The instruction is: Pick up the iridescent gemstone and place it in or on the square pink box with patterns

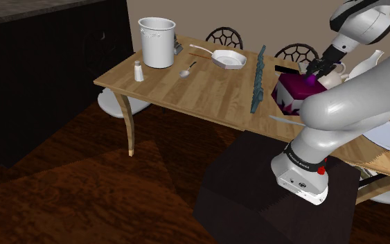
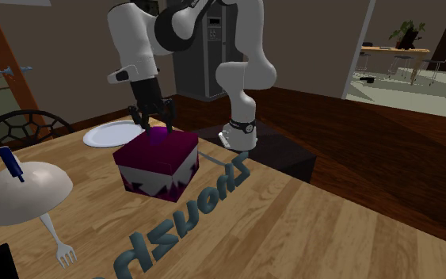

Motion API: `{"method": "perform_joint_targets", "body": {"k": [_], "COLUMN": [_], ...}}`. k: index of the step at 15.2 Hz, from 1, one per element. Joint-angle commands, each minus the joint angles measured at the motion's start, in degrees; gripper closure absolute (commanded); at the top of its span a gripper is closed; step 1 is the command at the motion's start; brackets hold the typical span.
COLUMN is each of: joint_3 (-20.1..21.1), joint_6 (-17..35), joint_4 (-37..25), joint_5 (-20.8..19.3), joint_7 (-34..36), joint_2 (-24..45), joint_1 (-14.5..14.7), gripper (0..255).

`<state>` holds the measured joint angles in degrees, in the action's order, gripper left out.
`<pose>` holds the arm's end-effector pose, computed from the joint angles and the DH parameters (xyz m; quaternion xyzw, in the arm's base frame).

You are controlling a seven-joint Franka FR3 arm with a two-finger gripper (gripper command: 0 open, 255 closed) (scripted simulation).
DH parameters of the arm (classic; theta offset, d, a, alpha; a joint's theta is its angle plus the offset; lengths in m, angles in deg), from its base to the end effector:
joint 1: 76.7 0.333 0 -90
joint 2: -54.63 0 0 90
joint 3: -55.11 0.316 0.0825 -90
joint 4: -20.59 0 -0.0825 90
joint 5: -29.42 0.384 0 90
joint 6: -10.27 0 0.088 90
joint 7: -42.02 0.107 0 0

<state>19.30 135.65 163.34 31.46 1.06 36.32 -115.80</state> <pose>0.1167 -0.4197 0.3788 -0.9518 0.2869 -0.0780 0.0756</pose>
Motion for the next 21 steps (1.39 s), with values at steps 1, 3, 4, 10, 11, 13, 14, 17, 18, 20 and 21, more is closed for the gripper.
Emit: {"method": "perform_joint_targets", "body": {"k": [1,3,4,10,11,13,14,17,18,20,21], "joint_3": [-0.1,-0.1,0.0,0.1,0.1,0.3,0.6,1.1,1.1,1.1,1.1], "joint_6": [0.2,0.2,0.2,0.2,0.2,-1.9,-4.0,-7.8,-7.8,-7.8,-7.8], "joint_4": [0.1,0.1,0.1,0.3,0.3,-1.0,-2.2,-4.6,-4.6,-4.6,-4.6], "joint_5": [0.0,0.0,0.0,0.0,0.0,-0.7,-1.2,-2.0,-2.0,-2.0,-2.0], "joint_7": [0.0,0.0,0.0,0.1,0.1,0.5,0.9,1.6,1.6,1.6,1.6], "joint_2": [0.2,0.2,0.2,0.0,0.0,-0.9,-1.9,-3.4,-3.4,-3.4,-3.4], "joint_1": [0.0,0.0,-0.1,-0.1,-0.1,-0.5,-0.9,-1.4,-1.4,-1.4,-1.4], "gripper": [255,255,255,0,0,0,0,0,0,0,0]}}
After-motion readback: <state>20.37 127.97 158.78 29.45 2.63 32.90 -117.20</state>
